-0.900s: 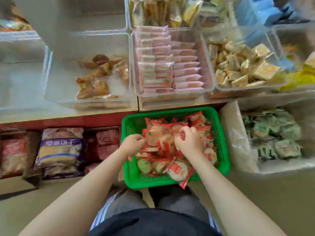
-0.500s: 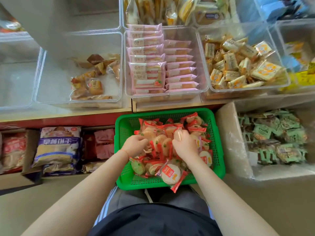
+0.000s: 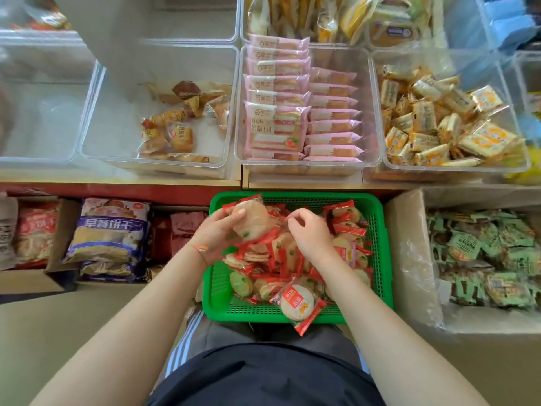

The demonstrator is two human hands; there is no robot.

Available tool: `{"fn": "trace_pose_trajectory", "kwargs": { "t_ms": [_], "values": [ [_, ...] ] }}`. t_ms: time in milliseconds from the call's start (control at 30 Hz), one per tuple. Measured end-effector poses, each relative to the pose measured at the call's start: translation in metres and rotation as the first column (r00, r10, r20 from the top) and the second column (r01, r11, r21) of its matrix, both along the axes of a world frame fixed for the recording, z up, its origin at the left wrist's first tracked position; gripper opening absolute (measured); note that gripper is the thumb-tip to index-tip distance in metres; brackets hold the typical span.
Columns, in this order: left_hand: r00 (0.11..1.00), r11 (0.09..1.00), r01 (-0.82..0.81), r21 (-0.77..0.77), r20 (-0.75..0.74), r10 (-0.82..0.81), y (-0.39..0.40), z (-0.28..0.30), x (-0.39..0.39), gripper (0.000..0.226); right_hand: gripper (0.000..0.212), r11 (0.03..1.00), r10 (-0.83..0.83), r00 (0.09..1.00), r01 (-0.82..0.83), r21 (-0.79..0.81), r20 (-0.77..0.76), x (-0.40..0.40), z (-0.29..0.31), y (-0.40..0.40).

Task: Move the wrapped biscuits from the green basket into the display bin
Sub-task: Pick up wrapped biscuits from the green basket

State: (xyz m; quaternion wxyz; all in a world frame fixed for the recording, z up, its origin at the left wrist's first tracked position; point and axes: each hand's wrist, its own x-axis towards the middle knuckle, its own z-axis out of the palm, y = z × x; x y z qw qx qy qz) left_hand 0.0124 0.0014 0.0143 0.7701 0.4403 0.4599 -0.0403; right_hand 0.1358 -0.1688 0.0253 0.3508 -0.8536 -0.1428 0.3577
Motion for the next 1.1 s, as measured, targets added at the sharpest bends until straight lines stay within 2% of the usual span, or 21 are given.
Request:
{"fn": "trace_pose_trajectory", "kwargs": {
  "t_ms": [100, 167, 267, 367, 467, 533, 633, 767, 800, 867, 933, 1033, 1100],
  "values": [
    [0.996, 0.993, -0.076, -0.088, 0.038, 0.08, 0.017, -0.002, -0.015, 0.03, 0.026, 0.983, 0.184, 0.978, -0.179, -0.05, 0.103, -0.007, -0.017, 0.009],
    [0.988, 0.975, -0.148, -0.164, 0.026, 0.154, 0.023, 0.001, -0.021, 0.027, 0.032, 0.944, 0.314, 0.933, -0.288, -0.16, 0.176, -0.015, -0.025, 0.019],
    [0.958, 0.916, -0.274, -0.291, 0.005, 0.288, 0.028, 0.005, -0.028, 0.025, 0.043, 0.87, 0.446, 0.87, -0.367, -0.328, 0.211, -0.029, -0.032, 0.026],
    [0.938, 0.863, -0.316, -0.393, 0.007, 0.346, 0.032, 0.006, -0.032, 0.032, 0.05, 0.816, 0.507, 0.836, -0.386, -0.431, 0.212, -0.041, -0.037, 0.025],
    [0.943, 0.849, -0.304, -0.432, -0.009, 0.333, 0.031, 0.006, -0.032, 0.035, 0.042, 0.809, 0.504, 0.831, -0.357, -0.466, 0.238, -0.045, -0.036, 0.024],
    [0.956, 0.85, -0.27, -0.453, -0.016, 0.294, 0.03, 0.005, -0.034, 0.047, 0.04, 0.8, 0.53, 0.81, -0.38, -0.465, 0.251, -0.05, -0.036, 0.022],
    [0.967, 0.821, -0.218, -0.527, -0.001, 0.256, 0.027, 0.004, -0.04, 0.074, 0.055, 0.788, 0.571, 0.775, -0.424, -0.446, 0.272, -0.062, -0.037, 0.023],
    [0.975, 0.808, -0.183, -0.56, 0.002, 0.222, 0.025, 0.004, -0.051, 0.092, 0.081, 0.763, 0.59, 0.768, -0.428, -0.484, 0.249, -0.084, -0.043, 0.032],
    [0.976, 0.8, -0.177, -0.573, 0.003, 0.218, 0.026, 0.002, -0.054, 0.096, 0.079, 0.737, 0.612, 0.75, -0.425, -0.525, 0.251, -0.088, -0.045, 0.035],
    [0.978, 0.779, -0.163, -0.605, 0.003, 0.207, 0.028, -0.001, -0.061, 0.099, 0.061, 0.682, 0.661, 0.702, -0.416, -0.601, 0.264, -0.093, -0.046, 0.039],
    [0.982, 0.772, -0.137, -0.62, 0.019, 0.189, 0.031, -0.001, -0.068, 0.097, 0.043, 0.683, 0.663, 0.69, -0.397, -0.613, 0.291, -0.094, -0.044, 0.043],
    [0.977, 0.797, -0.143, -0.587, 0.043, 0.207, 0.041, -0.003, -0.079, 0.078, 0.027, 0.799, 0.534, 0.75, -0.298, -0.522, 0.391, -0.093, -0.041, 0.051],
    [0.966, 0.835, -0.201, -0.512, 0.037, 0.255, 0.052, -0.006, -0.09, 0.06, 0.024, 0.907, 0.355, 0.812, -0.179, -0.38, 0.464, -0.095, -0.03, 0.06]
  ]
}}
